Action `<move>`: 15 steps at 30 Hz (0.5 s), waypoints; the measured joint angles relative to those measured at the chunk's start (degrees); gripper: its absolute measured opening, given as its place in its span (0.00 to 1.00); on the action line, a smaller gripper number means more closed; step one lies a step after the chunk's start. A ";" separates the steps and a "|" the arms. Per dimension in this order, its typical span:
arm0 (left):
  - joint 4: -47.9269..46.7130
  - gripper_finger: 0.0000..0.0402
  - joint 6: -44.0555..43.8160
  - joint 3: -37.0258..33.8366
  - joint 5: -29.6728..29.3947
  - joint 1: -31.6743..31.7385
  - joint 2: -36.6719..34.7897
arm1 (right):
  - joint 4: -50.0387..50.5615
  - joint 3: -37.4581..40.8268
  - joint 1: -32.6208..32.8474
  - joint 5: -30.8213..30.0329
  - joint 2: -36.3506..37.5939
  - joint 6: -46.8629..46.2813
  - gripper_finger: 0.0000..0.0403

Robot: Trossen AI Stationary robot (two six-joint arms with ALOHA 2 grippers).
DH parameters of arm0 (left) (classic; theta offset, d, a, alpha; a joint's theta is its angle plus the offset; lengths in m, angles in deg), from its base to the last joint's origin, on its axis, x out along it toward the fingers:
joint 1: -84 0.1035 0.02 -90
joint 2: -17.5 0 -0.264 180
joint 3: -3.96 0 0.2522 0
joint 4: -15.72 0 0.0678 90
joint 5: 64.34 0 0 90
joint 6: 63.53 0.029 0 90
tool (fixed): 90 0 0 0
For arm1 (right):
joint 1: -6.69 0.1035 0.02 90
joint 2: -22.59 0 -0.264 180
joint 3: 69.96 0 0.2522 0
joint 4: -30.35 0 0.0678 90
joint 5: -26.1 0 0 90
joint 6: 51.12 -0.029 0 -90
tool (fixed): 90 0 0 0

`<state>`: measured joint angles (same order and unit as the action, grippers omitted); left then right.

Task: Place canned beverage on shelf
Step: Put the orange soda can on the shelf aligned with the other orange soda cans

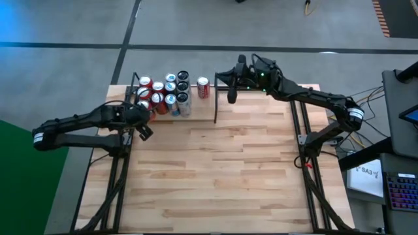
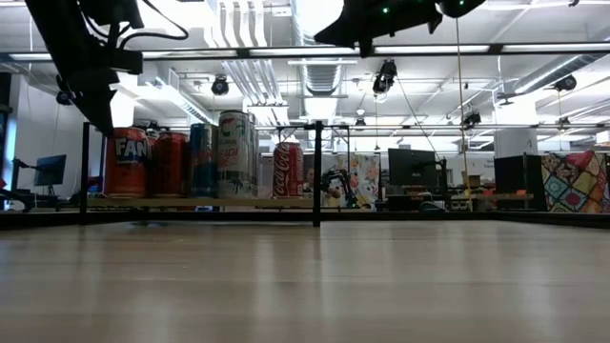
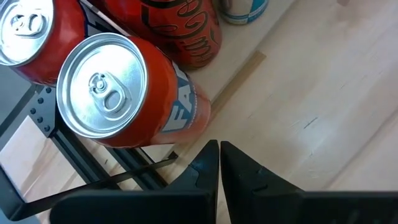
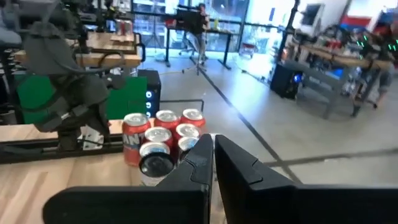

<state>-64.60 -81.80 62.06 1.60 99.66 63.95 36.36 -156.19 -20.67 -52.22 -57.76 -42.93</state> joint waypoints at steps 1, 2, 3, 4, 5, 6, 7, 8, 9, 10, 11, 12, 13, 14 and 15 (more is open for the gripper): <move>0.00 0.00 -0.10 0.00 -0.05 0.00 -0.03 | -0.70 0.14 0.09 0.11 0.04 0.51 0.02; 0.00 0.00 -0.40 0.00 -0.41 0.00 0.00 | -1.76 0.48 0.24 0.25 -0.02 1.15 0.02; 0.00 0.00 -0.88 0.00 -0.95 0.00 0.06 | -2.47 0.83 0.35 0.44 -0.31 1.69 0.02; -0.02 0.00 -1.40 0.00 -1.31 0.00 0.10 | -3.36 1.01 0.58 0.51 -0.59 1.68 0.02; 0.00 0.00 -1.59 0.00 -1.74 0.06 0.12 | -4.14 1.12 0.64 0.51 -0.86 1.64 0.02; 0.00 0.00 -1.81 0.00 -1.87 0.11 0.10 | -4.22 1.23 0.62 0.43 -0.90 1.65 0.02; -0.04 0.00 -1.95 0.00 -2.03 0.11 0.10 | -4.29 1.27 0.60 0.36 -0.90 1.66 0.02; -0.02 0.00 -2.13 0.00 -2.28 0.11 0.08 | -4.62 1.28 0.58 0.32 -0.89 1.81 0.02; -0.04 0.00 -2.35 0.00 -2.46 0.19 0.08 | -4.75 1.41 0.58 0.29 -0.87 1.86 0.02; -0.07 0.00 -2.49 0.00 -2.47 0.30 0.08 | -4.65 1.58 0.58 0.29 -0.84 1.86 0.02; -0.04 0.00 -2.68 0.00 -2.51 0.45 0.08 | -4.52 1.69 0.58 0.32 -0.84 1.86 0.02; -0.04 0.00 -2.78 0.00 -2.71 0.59 0.08 | -4.44 1.83 0.58 0.32 -0.87 1.89 0.02; -0.04 0.00 -2.90 0.00 -3.18 0.71 0.08 | -4.23 1.94 0.60 0.34 -0.88 1.96 0.02; -0.08 0.00 -3.14 0.00 -3.65 0.74 0.08 | -4.27 2.02 0.60 0.34 -0.88 2.11 0.02; -0.07 0.00 -3.27 0.00 -3.83 0.74 0.07 | -4.46 2.05 0.60 0.36 -0.88 2.33 0.02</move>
<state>-64.67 -85.07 62.06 -2.23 100.40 64.02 31.90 -154.13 -20.07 -51.87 -58.64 -40.61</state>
